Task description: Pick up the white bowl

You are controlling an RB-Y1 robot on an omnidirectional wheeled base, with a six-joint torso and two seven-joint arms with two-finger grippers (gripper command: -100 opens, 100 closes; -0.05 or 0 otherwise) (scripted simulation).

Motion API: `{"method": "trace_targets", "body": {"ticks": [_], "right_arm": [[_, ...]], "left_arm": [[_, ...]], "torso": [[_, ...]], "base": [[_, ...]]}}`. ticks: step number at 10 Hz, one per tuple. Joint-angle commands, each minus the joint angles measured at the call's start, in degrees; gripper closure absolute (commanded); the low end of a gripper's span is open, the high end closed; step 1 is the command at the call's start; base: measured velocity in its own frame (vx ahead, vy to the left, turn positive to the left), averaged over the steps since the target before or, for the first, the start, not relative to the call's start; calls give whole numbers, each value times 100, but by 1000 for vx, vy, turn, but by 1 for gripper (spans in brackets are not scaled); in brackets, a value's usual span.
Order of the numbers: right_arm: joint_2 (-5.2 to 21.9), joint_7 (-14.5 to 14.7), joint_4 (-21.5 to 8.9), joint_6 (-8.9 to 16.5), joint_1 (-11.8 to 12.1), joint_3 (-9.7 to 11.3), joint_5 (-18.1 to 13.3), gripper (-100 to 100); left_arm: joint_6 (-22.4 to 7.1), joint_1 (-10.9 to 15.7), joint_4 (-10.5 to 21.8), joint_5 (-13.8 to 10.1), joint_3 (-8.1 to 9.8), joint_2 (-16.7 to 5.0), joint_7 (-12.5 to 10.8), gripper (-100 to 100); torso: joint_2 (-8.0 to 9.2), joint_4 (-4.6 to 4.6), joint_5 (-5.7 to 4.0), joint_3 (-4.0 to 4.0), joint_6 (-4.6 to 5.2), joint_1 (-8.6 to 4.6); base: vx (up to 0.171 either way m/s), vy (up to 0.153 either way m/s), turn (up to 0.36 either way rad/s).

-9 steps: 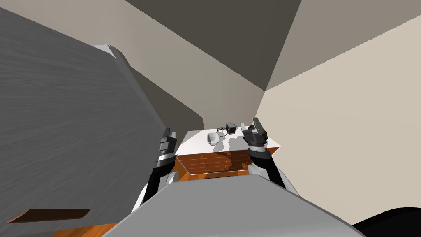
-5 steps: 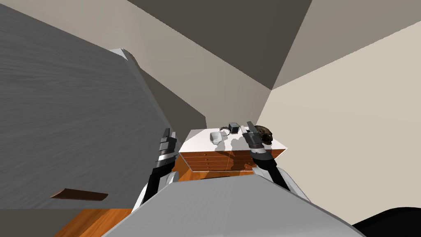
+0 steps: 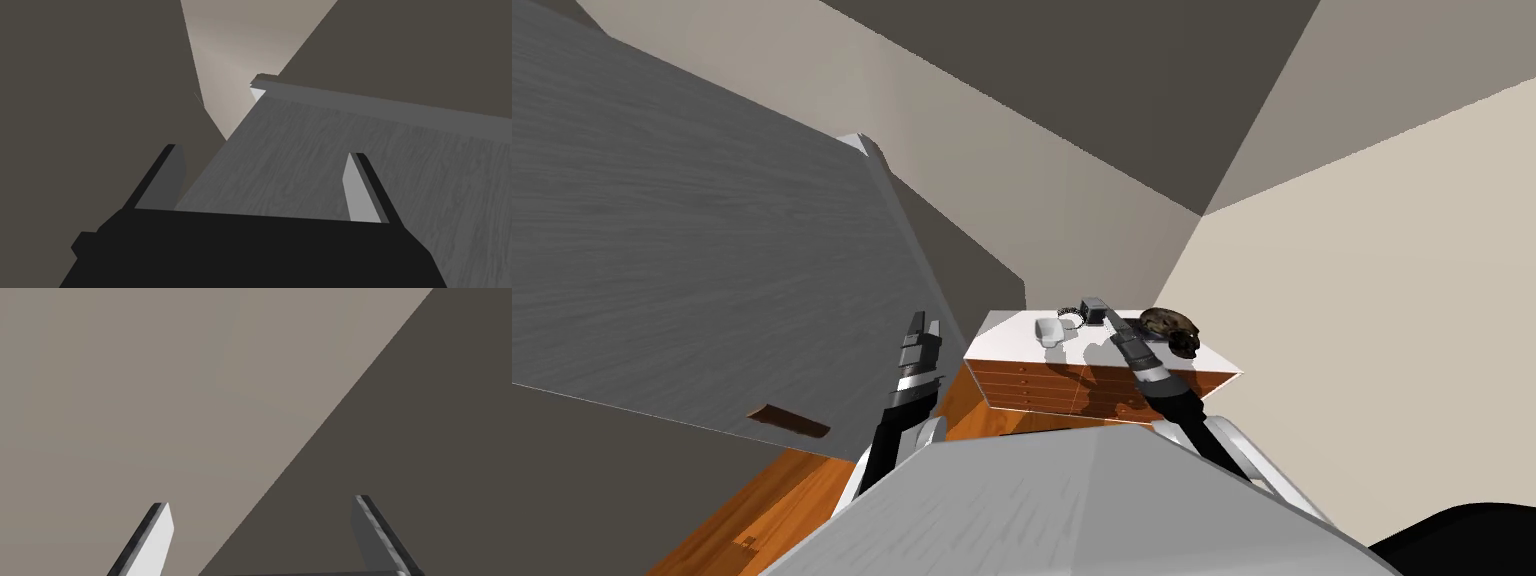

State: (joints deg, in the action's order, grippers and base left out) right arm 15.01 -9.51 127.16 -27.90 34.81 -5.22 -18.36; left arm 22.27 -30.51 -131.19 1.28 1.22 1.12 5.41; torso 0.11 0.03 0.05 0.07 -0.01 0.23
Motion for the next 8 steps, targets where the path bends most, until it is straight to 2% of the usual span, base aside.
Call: {"method": "trace_targets", "body": {"ticks": [1,3,4,6,7,8], "right_arm": [[161,5,-126,50,-51,-78,-150,-100],[556,14,-382,94,42,-319,-521,-100],[564,14,-382,94,42,-319,-578,-100],[970,23,-668,127,134,-554,-959,-100],[984,23,-668,127,134,-554,-1047,-100],[1198,28,-822,138,179,-667,-1270,-100]], "left_arm": [[0,0,0,0,0,0,0,0],[0,-1,0,0,0,0,0,0],[0,-1,0,0,0,0,0,0],[0,0,0,0,0,0,0,0],[0,1,0,0,0,0,0,0],[0,0,0,0,0,0,0,0]], "torso": [[0,0,0,0,0,0],[-11,-3,-3,-7,1,-12],[-17,-4,-2,-10,0,-9],[-3,-2,-1,-3,0,-1],[13,2,3,7,0,12],[14,3,2,8,2,4]], "base": [[-12,39,70],[19,50,128],[14,42,103],[-51,92,185],[-60,77,107],[-25,82,178]]}}
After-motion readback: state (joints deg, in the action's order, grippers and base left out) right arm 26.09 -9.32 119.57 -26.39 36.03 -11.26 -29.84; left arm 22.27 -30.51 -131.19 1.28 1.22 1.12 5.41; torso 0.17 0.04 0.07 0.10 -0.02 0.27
